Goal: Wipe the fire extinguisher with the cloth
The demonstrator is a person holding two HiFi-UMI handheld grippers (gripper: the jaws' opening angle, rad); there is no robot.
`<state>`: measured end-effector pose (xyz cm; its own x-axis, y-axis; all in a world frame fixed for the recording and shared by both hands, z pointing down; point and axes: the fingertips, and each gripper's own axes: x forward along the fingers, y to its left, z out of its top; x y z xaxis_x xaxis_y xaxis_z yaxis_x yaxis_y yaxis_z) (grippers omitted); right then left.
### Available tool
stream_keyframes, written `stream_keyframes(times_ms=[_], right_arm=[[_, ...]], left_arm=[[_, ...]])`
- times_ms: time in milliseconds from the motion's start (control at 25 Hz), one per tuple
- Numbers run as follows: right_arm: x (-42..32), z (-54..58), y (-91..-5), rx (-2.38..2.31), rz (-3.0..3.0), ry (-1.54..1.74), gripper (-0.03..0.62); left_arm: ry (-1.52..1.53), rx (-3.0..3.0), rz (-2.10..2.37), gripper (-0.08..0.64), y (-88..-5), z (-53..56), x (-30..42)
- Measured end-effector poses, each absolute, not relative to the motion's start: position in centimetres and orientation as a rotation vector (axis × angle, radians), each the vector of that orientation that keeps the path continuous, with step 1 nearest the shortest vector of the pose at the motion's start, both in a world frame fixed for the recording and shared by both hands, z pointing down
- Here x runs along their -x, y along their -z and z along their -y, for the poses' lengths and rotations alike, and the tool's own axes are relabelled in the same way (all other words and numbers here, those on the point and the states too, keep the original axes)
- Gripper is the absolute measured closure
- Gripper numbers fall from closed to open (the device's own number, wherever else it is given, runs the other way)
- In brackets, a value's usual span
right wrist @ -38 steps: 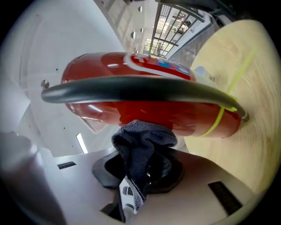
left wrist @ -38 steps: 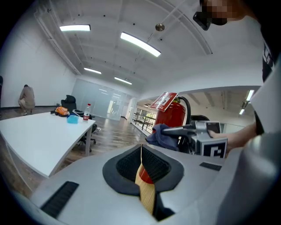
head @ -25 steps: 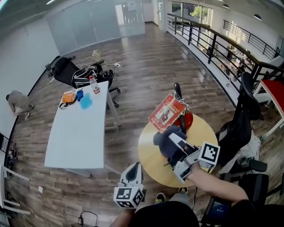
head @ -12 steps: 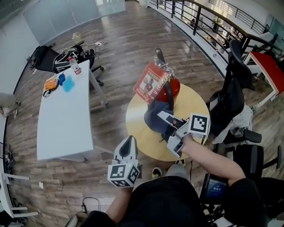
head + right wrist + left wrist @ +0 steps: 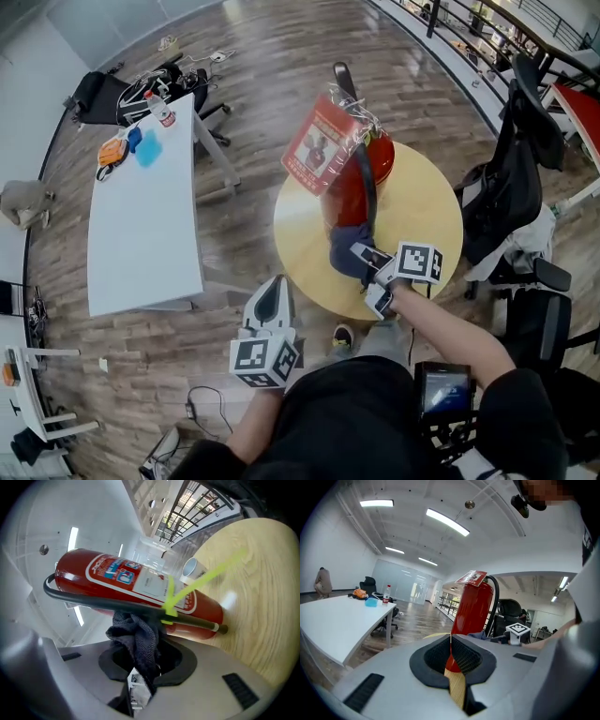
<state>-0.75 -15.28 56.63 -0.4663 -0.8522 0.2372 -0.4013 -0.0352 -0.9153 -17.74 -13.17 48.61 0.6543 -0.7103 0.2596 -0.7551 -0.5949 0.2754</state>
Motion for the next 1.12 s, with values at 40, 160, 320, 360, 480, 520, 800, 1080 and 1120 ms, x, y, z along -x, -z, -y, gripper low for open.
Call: stream_keyframes(times_ms=[40, 160, 320, 360, 480, 520, 800, 1080, 1120], right_arm=[[0.6, 15.3, -57.4, 1.309, -1.879, 1.485, 0.494], [0.8, 15.3, -59.6, 1.293, -1.939, 1.466, 0.494], [-1.3, 14.5, -65.9, 1.426, -1.846, 1.611, 0.494], [-1.5, 14.5, -67.3, 1.454, -1.844, 1.625, 0.494], [-1.6, 14.5, -69.9, 1.492, -1.814, 1.654, 0.494], [-1.5, 14.4, -70.4, 1.498, -1.794, 1.665, 0.494], [0.1, 14.8, -70.0, 1.449, -1.513, 1.713, 0.499], [4.0, 17.5, -63.0, 1.305, -1.512, 1.636, 0.499], [4.4, 17.9, -61.6, 1.286, -1.510, 1.620, 0.499]], left_arm=[[-0.187, -2.511, 1.166, 0.535, -48.8, 13.2, 17.8], [-0.236, -2.504, 1.177, 0.535, -49.5, 13.2, 17.8], [-0.263, -2.496, 1.172, 0.535, -50.2, 12.9, 16.8], [-0.269, -2.497, 1.172, 0.535, -50.2, 12.8, 16.8], [-0.282, -2.493, 1.180, 0.535, -50.4, 12.8, 16.8], [-0.284, -2.490, 1.183, 0.535, -50.5, 12.7, 16.8], [-0.274, -2.482, 1.205, 0.535, -50.2, 12.5, 17.6], [-0.225, -2.487, 1.231, 0.535, -49.1, 12.0, 19.2], [-0.218, -2.489, 1.232, 0.535, -49.0, 11.8, 19.3]])
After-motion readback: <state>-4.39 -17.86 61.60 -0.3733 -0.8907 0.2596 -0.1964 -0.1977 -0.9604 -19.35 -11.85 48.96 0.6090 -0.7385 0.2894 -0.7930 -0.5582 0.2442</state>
